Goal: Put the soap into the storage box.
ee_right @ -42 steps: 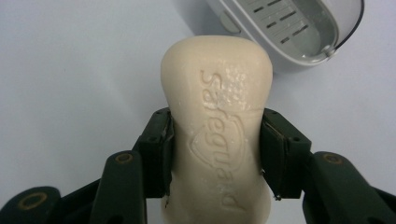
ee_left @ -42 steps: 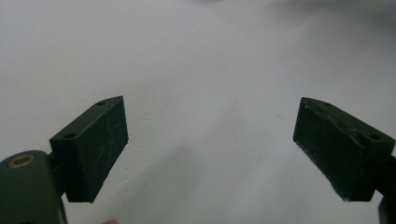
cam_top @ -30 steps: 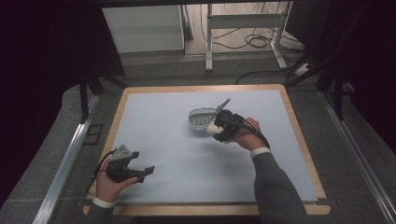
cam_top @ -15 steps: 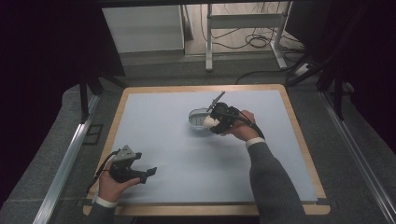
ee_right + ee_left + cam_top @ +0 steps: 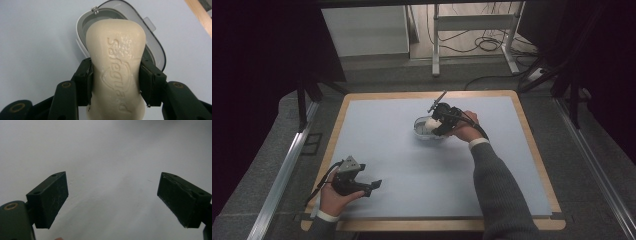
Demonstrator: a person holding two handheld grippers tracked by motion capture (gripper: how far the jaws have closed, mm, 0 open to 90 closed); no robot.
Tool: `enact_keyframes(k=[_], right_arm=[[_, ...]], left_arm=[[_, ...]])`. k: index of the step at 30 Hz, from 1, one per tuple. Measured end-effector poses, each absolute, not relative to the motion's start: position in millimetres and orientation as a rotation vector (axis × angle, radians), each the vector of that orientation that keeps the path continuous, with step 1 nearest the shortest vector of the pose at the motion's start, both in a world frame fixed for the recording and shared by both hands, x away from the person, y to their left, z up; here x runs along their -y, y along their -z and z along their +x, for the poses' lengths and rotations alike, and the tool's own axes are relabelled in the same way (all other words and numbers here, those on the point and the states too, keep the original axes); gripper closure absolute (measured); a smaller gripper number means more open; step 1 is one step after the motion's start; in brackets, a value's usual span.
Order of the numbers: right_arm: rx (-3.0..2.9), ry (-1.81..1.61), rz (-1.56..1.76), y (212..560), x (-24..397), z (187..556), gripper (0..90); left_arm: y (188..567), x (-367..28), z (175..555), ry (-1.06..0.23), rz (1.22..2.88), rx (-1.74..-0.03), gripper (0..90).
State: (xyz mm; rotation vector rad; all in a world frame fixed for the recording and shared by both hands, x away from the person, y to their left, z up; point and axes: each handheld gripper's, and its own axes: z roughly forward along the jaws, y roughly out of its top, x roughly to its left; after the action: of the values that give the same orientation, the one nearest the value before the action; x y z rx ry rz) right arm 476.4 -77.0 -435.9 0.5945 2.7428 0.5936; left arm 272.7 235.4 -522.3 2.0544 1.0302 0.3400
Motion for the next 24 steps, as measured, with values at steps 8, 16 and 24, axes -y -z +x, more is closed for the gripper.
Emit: enact_keyframes(k=[8,16,24], right_arm=[[-2.744,-0.591,0.581,432,74,487,49.2],[-2.748,-0.567,0.573,434,71,499,49.2],[-2.736,-0.530,0.489,443,58,506,49.1]], left_arm=[[523,-235,273,-0.339,2.059,-1.028,10.3],[524,-238,274,-0.335,2.047,-1.037,10.3],[524,-239,275,-0.347,2.058,-1.037,10.0]])
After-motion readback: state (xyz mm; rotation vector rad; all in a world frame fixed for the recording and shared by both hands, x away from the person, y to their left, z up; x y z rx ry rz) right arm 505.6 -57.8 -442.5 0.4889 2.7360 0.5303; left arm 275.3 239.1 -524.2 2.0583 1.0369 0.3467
